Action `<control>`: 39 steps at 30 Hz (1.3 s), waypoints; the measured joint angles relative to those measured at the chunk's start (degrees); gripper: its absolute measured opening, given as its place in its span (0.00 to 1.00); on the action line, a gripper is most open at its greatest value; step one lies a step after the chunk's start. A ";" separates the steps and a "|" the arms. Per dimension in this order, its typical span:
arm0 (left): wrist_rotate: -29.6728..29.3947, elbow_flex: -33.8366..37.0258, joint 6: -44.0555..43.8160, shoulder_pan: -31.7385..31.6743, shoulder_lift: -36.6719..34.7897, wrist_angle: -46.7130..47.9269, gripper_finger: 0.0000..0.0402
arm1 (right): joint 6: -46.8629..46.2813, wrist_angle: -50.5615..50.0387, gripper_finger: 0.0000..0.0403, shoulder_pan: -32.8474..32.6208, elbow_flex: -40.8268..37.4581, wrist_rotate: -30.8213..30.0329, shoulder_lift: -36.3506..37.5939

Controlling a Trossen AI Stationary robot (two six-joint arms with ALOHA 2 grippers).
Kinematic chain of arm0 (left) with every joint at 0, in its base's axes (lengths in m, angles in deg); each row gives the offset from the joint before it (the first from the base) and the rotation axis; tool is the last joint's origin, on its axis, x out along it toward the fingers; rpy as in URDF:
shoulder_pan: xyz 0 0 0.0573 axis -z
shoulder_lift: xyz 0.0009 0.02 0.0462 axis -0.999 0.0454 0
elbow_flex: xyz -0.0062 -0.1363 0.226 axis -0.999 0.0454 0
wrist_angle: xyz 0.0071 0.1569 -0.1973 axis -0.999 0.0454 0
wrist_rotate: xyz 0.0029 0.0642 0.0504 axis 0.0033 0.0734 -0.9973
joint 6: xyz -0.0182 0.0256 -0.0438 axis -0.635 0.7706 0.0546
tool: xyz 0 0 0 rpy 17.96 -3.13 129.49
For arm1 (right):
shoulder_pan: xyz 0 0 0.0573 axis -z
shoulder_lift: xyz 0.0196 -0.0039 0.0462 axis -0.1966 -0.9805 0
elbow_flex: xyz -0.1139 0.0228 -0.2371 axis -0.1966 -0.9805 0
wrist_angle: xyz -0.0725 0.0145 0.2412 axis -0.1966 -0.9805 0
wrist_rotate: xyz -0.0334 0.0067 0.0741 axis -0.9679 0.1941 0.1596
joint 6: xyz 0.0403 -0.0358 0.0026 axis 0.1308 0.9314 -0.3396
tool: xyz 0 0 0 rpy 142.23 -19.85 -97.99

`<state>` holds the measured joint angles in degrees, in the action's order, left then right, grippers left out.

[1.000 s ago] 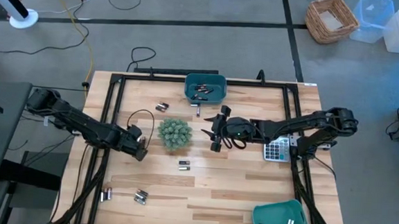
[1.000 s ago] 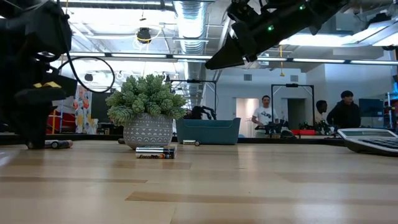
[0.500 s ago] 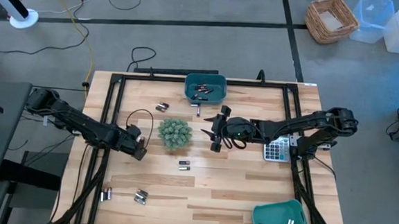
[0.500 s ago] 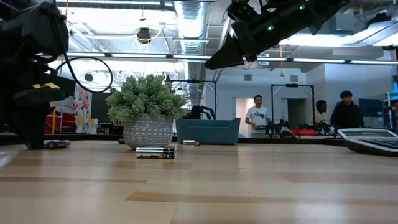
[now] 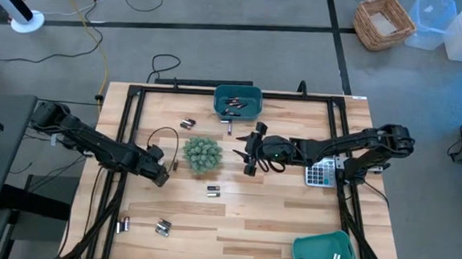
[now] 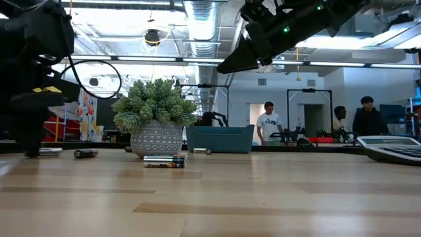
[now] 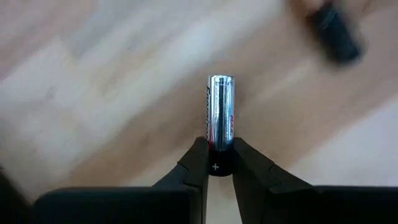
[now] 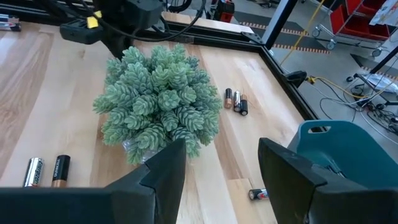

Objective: Sort batteries
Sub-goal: Put the silver battery into the green bin

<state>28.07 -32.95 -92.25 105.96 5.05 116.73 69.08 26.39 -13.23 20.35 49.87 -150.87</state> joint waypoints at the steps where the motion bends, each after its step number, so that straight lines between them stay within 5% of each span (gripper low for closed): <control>1: 0.26 -0.70 0.49 0.22 0.03 0.56 0.10 | 0.01 0.02 0.53 0.00 0.00 0.00 0.00; 10: -5.01 -6.91 7.84 2.41 -0.57 1.70 0.10 | 2.43 0.50 0.53 -2.30 -0.04 0.05 1.90; 22: -13.92 -20.94 28.44 5.13 -0.66 -1.20 0.10 | 3.45 -2.95 0.53 -6.96 -3.82 0.02 16.18; 30: -10.76 -21.80 53.33 3.26 2.44 -30.13 0.10 | 3.46 -6.24 0.53 -11.47 -7.31 0.00 26.95; 39: 4.57 -21.94 66.85 -3.32 16.54 -60.49 0.10 | 3.47 -6.92 0.53 -17.21 -10.62 -0.02 37.37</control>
<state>32.65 -54.88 -25.40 102.64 21.59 56.24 72.55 19.47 -30.44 9.72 49.84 -113.50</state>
